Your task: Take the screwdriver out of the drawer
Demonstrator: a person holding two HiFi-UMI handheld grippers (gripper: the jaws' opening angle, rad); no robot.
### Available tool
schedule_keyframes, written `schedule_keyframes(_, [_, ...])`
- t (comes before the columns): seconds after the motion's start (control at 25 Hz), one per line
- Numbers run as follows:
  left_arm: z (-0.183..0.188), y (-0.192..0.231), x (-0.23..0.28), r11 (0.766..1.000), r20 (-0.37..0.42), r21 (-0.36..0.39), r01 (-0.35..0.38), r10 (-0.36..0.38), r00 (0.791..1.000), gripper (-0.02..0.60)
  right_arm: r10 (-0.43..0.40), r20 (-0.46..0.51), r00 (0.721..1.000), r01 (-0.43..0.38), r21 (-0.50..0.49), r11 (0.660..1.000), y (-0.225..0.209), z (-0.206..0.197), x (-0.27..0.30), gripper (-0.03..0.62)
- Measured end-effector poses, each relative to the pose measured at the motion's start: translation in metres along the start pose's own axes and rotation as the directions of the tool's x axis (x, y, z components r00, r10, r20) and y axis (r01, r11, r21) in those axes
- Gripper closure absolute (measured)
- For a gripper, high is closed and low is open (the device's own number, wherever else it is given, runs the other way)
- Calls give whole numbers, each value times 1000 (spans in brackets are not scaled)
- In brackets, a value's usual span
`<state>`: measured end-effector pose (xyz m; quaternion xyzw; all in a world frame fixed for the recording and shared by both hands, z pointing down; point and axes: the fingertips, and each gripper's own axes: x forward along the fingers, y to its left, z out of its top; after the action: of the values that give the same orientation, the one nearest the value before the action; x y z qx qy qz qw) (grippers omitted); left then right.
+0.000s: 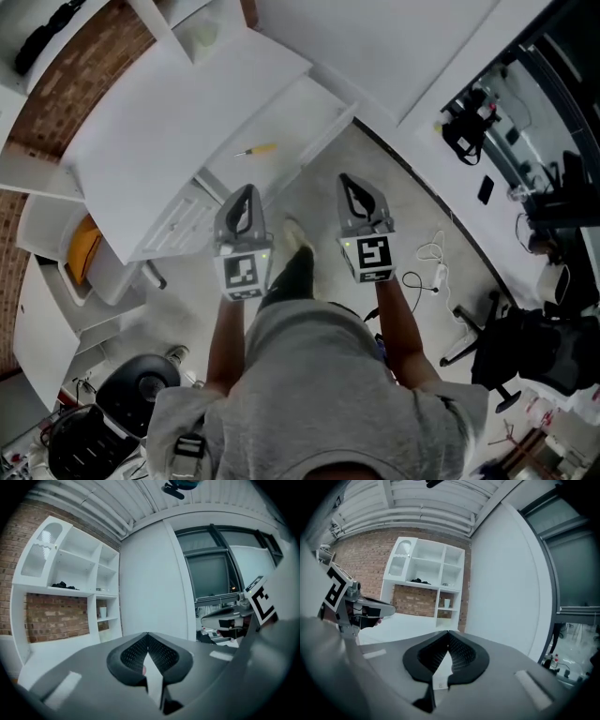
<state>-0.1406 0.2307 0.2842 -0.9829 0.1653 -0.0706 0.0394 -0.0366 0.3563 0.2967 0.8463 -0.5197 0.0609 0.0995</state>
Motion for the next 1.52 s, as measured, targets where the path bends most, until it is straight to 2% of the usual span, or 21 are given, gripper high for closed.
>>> schedule_keyframes(0.24, [-1,26,63,999,-22,-23,-23,22,1000,569,50,-12,999,-51,-28,998,-19,17,74,591])
schedule_keyframes(0.4, [-6,48,90,998,-34,-23,-63,62,997,569,92,-25,995,-93,-54,994,-24,21,115,591])
schedule_keyframes(0.72, [-21,108,114,980,-55,-71,-184,180,982,569,210,-42,977,-214,-102,972,0,34,193,591])
schedule_keyframes(0.92, [-32,136,111,960,-85,-96,-264,256,963,569,302,-81,950,-310,-132,941,25,30,225,591])
schedule_keyframes(1.04, [-40,145,109,939,-118,-117,-323,309,944,569,371,-109,922,-384,-143,912,38,24,241,591])
schedule_keyframes(1.28, [-63,154,109,895,-192,-144,-422,393,899,569,497,-191,847,-526,-156,836,61,0,272,591])
schedule_keyframes(1.36, [-77,159,109,877,-221,-146,-457,422,879,569,539,-218,814,-574,-155,804,72,-10,283,591])
schedule_keyframes(1.52, [-104,172,107,834,-296,-164,-527,468,833,569,618,-297,728,-674,-149,723,98,-34,309,591])
